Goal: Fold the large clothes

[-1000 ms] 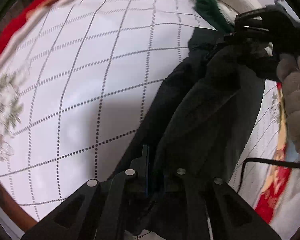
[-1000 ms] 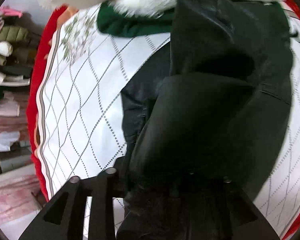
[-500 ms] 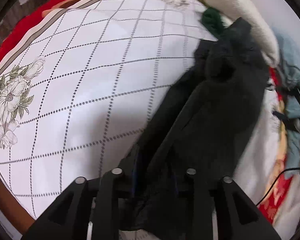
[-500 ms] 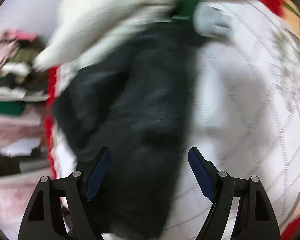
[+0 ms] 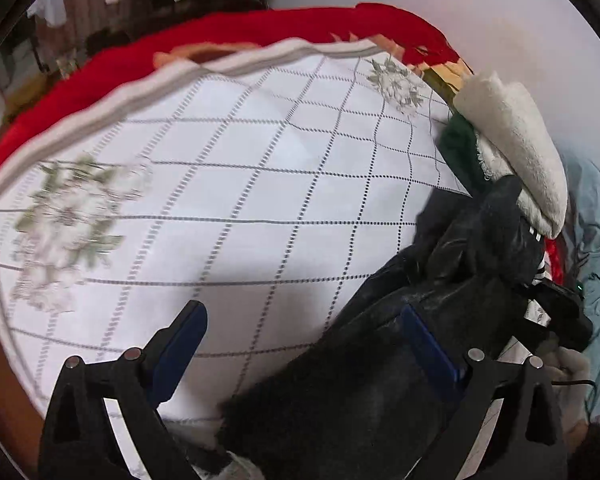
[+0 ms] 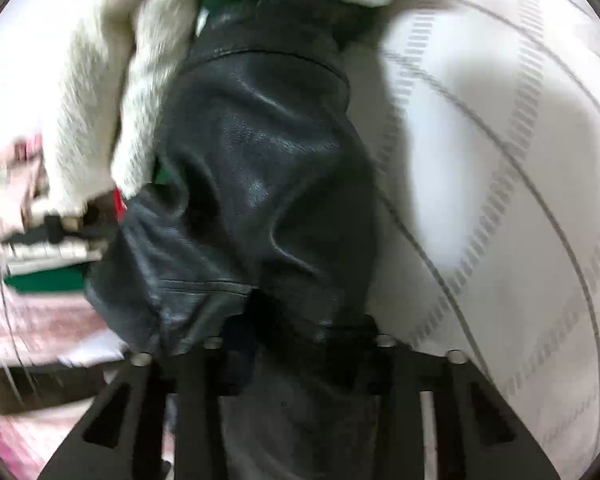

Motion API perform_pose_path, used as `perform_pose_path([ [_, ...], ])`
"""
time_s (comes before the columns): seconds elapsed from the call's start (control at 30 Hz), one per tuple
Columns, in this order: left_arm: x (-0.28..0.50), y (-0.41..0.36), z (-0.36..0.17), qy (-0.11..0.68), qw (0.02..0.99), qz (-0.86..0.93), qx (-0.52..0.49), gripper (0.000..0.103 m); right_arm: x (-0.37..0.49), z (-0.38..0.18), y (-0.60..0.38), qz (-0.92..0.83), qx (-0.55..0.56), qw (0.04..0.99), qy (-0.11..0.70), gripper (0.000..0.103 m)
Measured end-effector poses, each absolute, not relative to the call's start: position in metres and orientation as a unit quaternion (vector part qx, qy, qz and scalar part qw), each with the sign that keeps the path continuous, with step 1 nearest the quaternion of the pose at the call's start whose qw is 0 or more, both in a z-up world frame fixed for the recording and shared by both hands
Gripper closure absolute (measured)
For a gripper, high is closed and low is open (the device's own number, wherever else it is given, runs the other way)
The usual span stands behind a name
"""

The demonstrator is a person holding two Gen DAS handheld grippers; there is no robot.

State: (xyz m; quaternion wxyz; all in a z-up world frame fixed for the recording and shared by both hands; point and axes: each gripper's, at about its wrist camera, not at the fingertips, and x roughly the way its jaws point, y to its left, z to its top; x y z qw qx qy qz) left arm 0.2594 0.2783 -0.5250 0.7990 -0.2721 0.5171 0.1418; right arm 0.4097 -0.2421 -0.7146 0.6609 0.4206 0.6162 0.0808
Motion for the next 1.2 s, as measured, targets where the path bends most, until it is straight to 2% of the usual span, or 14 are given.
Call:
perform_pose_path([
  [0.07,0.249,0.275,-0.516,0.522,0.804,0.157,-0.237,0.004,0.380,-0.702,-0.260,0.051,0.434,0.659,0.612,0.075],
  [0.2,0.228,0.257,-0.501,0.544,0.813,0.165,-0.131,0.004,0.291,-0.683,-0.295,-0.016,0.456,0.634,0.624,0.076],
  [0.33,0.212,0.241,-0.509,0.569,0.803,0.153,-0.090,0.004,0.188,-0.669,-0.306,-0.071,0.441,0.606,0.658,0.076],
  [0.43,0.215,0.221,-0.520,0.592,0.790,0.135,-0.087,0.004,0.151,-0.676,-0.324,-0.091,0.421,0.570,0.700,0.062],
  [0.53,0.230,0.197,-0.524,0.596,0.789,0.116,-0.098,0.004,0.142,-0.673,-0.342,-0.094,0.408,0.563,0.713,0.059],
  [0.7,0.277,0.150,-0.545,0.587,0.800,0.091,-0.080,0.004,0.137,-0.621,-0.368,-0.108,0.326,0.617,0.708,0.056],
  [0.83,0.312,0.138,-0.581,0.611,0.782,0.118,-0.043,0.004,0.175,-0.589,-0.342,-0.054,0.294,0.650,0.699,0.056],
  [0.9,0.321,0.153,-0.600,0.624,0.766,0.139,-0.060,0.004,0.211,-0.584,-0.317,-0.007,0.278,0.668,0.690,0.056],
  [1.03,0.326,0.177,-0.610,0.630,0.757,0.155,-0.083,0.004,0.278,-0.594,-0.248,0.076,0.251,0.689,0.675,0.057],
  [1.2,0.321,0.187,-0.588,0.620,0.762,0.157,-0.100,0.004,0.327,-0.658,-0.216,0.032,0.178,0.699,0.692,0.058],
])
